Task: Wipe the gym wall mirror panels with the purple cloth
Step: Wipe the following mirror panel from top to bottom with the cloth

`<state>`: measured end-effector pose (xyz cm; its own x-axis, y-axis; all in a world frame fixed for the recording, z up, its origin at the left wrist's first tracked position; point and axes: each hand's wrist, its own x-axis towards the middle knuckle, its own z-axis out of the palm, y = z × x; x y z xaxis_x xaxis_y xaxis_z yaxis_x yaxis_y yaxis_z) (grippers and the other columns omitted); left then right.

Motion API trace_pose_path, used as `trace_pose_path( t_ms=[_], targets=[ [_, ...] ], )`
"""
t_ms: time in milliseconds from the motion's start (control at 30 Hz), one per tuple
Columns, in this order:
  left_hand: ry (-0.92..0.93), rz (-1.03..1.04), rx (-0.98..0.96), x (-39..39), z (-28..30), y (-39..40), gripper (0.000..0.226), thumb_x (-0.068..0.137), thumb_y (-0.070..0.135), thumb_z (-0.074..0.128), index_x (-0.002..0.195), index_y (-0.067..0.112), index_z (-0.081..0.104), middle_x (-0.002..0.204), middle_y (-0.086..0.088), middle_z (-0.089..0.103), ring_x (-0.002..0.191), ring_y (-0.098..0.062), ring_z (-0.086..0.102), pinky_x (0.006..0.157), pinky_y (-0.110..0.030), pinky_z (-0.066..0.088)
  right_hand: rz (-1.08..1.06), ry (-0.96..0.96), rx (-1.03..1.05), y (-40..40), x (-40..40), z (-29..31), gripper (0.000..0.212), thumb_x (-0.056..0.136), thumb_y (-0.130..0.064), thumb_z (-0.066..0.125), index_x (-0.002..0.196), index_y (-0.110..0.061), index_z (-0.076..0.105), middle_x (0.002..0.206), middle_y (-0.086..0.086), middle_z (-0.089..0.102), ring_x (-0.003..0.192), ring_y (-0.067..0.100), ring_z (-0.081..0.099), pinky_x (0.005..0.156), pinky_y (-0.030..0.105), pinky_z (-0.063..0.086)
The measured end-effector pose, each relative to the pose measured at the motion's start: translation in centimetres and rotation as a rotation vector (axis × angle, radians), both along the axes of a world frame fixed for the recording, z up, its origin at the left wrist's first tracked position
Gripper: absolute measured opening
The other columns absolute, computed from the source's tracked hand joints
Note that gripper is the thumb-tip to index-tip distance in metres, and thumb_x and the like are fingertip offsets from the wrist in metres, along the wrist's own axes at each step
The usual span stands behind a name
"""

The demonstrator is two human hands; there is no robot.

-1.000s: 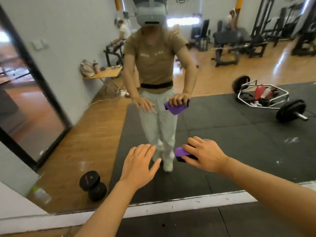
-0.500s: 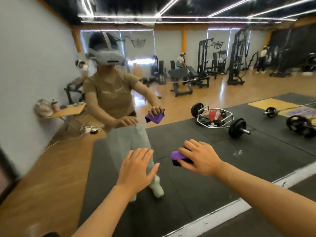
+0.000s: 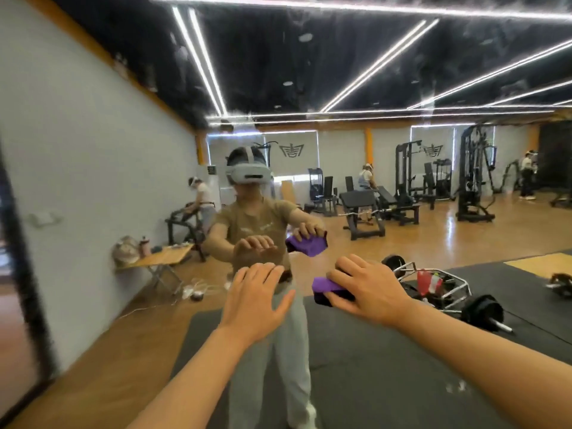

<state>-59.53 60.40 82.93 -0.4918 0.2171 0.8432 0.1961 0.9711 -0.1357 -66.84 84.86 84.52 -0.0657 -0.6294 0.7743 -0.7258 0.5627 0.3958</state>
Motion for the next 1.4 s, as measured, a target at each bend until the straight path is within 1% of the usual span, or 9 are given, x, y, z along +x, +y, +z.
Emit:
trace_pose_path(
  t_ms=[133,367,567,833,1000,1133,1233,1300,1400],
  targets=[
    [0.029,0.092,-0.002,-1.2,4.3,0.9,0.049,0.090,0.050,0.049,0.112,0.012,0.072,0.109,-0.001,0.071,0.102,-0.019,0.062,0.089,-0.030,0.038,0.045,0.009,0.002,0.5,-2.0,4.0,0.030,0.093,-0.048,0.051,0.097,-0.023,0.066,0.089,-0.005,0.057,0.072,0.015,0.053,0.050,0.025,0.039],
    [0.071,0.177,0.016,-2.6,13.1,0.6,0.048,0.092,0.052,0.049,0.117,0.017,0.070,0.112,0.003,0.070,0.103,-0.017,0.066,0.090,-0.035,0.052,0.097,0.165,-0.025,-1.1,-4.8,13.3,0.033,0.092,-0.051,0.047,0.099,-0.026,0.067,0.092,-0.006,0.063,0.073,0.010,0.056,0.052,0.017,0.037],
    [0.123,0.107,0.012,-4.4,20.4,-0.9,0.044,0.100,0.051,0.051,0.136,0.027,0.053,0.135,0.007,0.056,0.122,-0.011,0.049,0.102,-0.019,0.024,0.101,0.304,-0.109,-3.6,-6.6,22.0,0.037,0.090,-0.049,0.045,0.097,-0.021,0.067,0.085,-0.002,0.061,0.069,0.010,0.052,0.054,0.007,0.020],
    [0.313,0.078,0.044,-6.8,29.6,-3.7,0.034,0.098,0.043,0.058,0.123,0.020,0.060,0.120,0.002,0.061,0.109,-0.015,0.052,0.095,-0.020,0.026,-0.030,0.533,-0.356,-6.6,-8.3,34.4,0.042,0.092,-0.047,0.044,0.092,-0.012,0.068,0.082,0.006,0.061,0.069,0.025,0.059,0.043,0.031,0.046],
    [0.432,0.074,0.038,-9.2,33.4,-5.2,0.034,0.098,0.046,0.053,0.117,0.019,0.062,0.115,0.002,0.061,0.104,-0.013,0.052,0.099,-0.033,0.043,-0.215,0.518,-0.596,-7.5,-8.6,41.9,0.031,0.102,-0.032,0.054,0.113,-0.005,0.063,0.111,0.016,0.062,0.099,0.037,0.057,0.068,0.043,0.044],
    [0.449,0.133,0.073,-11.1,34.8,-5.6,0.049,0.101,0.042,0.051,0.145,0.018,0.049,0.152,-0.001,0.045,0.141,-0.020,0.038,0.119,-0.036,0.025,-0.225,0.491,-0.625,-9.5,-10.7,42.0,0.024,0.098,-0.025,0.062,0.110,-0.004,0.064,0.112,0.017,0.063,0.099,0.039,0.057,0.075,0.044,0.040],
    [0.452,0.141,0.056,-12.3,34.8,-5.8,0.056,0.103,0.043,0.046,0.153,0.019,0.038,0.162,-0.002,0.031,0.152,-0.020,0.021,0.125,-0.037,0.009,-0.026,0.440,-0.609,-11.0,-12.7,39.2,0.022,0.091,-0.023,0.066,0.103,-0.005,0.067,0.105,0.013,0.068,0.092,0.036,0.062,0.069,0.041,0.047],
    [0.463,0.121,0.052,-13.1,34.5,-6.1,0.059,0.104,0.045,0.039,0.157,0.020,0.032,0.165,-0.002,0.024,0.154,-0.018,0.012,0.125,-0.035,-0.001,0.127,0.350,-0.631,-11.3,-13.2,37.6,0.035,0.094,-0.032,0.057,0.116,-0.008,0.068,0.119,0.009,0.068,0.108,0.030,0.059,0.083,0.041,0.052],
    [0.504,0.130,0.032,-13.9,34.3,-6.5,0.066,0.100,0.052,0.026,0.158,0.020,0.029,0.166,-0.002,0.022,0.155,-0.017,0.009,0.123,-0.034,-0.005,0.241,0.102,-0.593,-11.1,-13.3,36.7,0.053,0.102,-0.046,0.038,0.144,-0.018,0.052,0.155,0.000,0.045,0.143,0.018,0.036,0.113,0.035,0.033]
  ],
)
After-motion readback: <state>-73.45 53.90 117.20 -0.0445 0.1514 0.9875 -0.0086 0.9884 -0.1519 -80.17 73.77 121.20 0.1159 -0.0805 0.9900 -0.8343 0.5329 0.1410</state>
